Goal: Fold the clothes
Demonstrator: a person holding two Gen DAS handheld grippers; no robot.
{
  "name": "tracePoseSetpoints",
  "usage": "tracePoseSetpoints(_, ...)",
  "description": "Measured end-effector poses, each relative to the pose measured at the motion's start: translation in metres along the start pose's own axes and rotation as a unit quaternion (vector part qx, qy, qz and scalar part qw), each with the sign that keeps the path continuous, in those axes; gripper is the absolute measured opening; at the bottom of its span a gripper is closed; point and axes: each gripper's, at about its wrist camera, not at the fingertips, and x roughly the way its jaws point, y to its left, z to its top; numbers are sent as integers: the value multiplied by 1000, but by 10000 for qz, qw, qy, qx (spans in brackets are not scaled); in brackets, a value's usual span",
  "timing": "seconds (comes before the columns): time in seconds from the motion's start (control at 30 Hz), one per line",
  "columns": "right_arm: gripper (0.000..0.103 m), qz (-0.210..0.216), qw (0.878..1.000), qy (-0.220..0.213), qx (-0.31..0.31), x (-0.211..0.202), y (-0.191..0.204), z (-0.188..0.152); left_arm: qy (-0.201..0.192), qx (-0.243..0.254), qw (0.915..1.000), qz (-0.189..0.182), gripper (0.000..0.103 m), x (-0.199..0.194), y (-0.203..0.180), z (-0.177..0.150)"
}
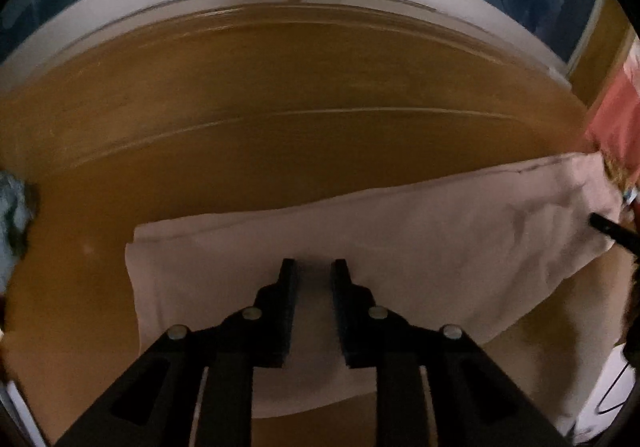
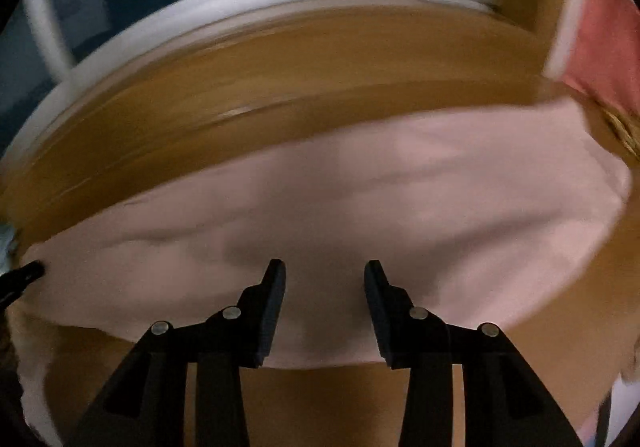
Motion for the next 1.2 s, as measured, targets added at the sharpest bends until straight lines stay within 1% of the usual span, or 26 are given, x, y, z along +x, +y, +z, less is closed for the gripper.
tracePoseSetpoints(0.07, 41, -100, 9999, 96, 18, 5, -15, -4, 17, -20, 9999, 98, 20, 2, -5, 2)
tracePoseSetpoints(0.13, 41, -67, 9998, 75, -149, 2, -16, -10, 46, -33, 9998, 201, 20, 2, -9, 2)
tracePoseSetpoints(0.2, 41, -6, 9995, 96, -317, -4, -15, -16, 55, 26, 9992, 407, 21, 2, -14, 0)
tracePoseSetpoints(0.23, 41, 75, 9992, 118, -370, -7, -17, -18, 62, 32, 9985, 541, 23, 2, -18, -1)
tracePoseSetpoints(0.3, 41, 342, 9981, 187, -479, -14, -28, -18, 90, -46, 9964, 836, 30, 2, -24, -2)
tracePoseSetpoints(0.33, 41, 520, 9974, 153, -481, -20, -36, -15, 117, -174, 9956, 913, 33, 1, -25, -2)
tracePoseSetpoints(0.37, 41, 607, 9968, 36, -522, -27, -46, -9, 133, -311, 9946, 977, 33, 0, -27, -3)
tracePoseSetpoints(0.4, 41, 576, 9965, -124, -599, -33, -58, 0, 112, -480, 9938, 992, 33, -2, -30, -3)
tracePoseSetpoints(0.43, 41, 528, 9960, -255, -670, -37, -73, 10, 90, -648, 9928, 1008, 33, -5, -32, -3)
tracePoseSetpoints(0.5, 41, 341, 9958, -360, -766, -33, -108, 31, 4, -935, 9900, 1055, 33, -11, -44, -3)
tracePoseSetpoints(0.57, 41, 142, 9966, -263, -763, -18, -144, 50, -81, -1151, 9867, 1147, 33, -15, -67, -2)
tracePoseSetpoints(0.6, 41, 121, 9964, -180, -815, -8, -163, 58, -102, -1217, 9853, 1196, 33, -14, -81, -2)
tracePoseSetpoints(0.67, 41, 75, 9954, -15, -958, 5, -185, 63, -112, -1317, 9825, 1313, 33, -11, -110, -1)
tracePoseSetpoints(0.73, 41, 60, 9932, 168, -1151, 15, -199, 59, -113, -1420, 9797, 1412, 33, -5, -135, -1)
tracePoseSetpoints(0.83, 41, 270, 9922, 331, -1173, 12, -209, 47, -27, -1517, 9777, 1453, 33, 9, -168, -1)
tracePoseSetpoints(0.9, 41, 280, 9899, 488, -1301, 8, -213, 45, 62, -1472, 9770, 1540, 33, 16, -185, -2)
tracePoseSetpoints(1.0, 41, 253, 9809, 762, -1771, 4, -210, 43, 173, -1411, 9746, 1730, 33, 24, -200, -4)
tracePoseSetpoints(1.03, 41, 219, 9779, 788, -1926, 1, -202, 44, 206, -1394, 9738, 1784, 33, 26, -204, -4)
tracePoseSetpoints(1.07, 41, 222, 9753, 697, -2083, -5, -195, 47, 228, -1386, 9735, 1807, 33, 27, -205, -2)
tracePoseSetpoints(1.1, 41, 336, 9730, 498, -2227, -13, -185, 54, 240, -1377, 9737, 1800, 33, 27, -206, 0)
tracePoseSetpoints(1.13, 41, 449, 9700, 299, -2369, -21, -175, 60, 219, -1363, 9759, 1690, 33, 24, -207, -1)
tracePoseSetpoints(1.17, 41, 684, 9654, 132, -2513, -28, -163, 68, 194, -1341, 9783, 1567, 33, 21, -208, -1)
tracePoseSetpoints(1.2, 41, 1143, 9570, 73, -2664, -30, -145, 80, 149, -1275, 9819, 1392, 33, 16, -213, -1)
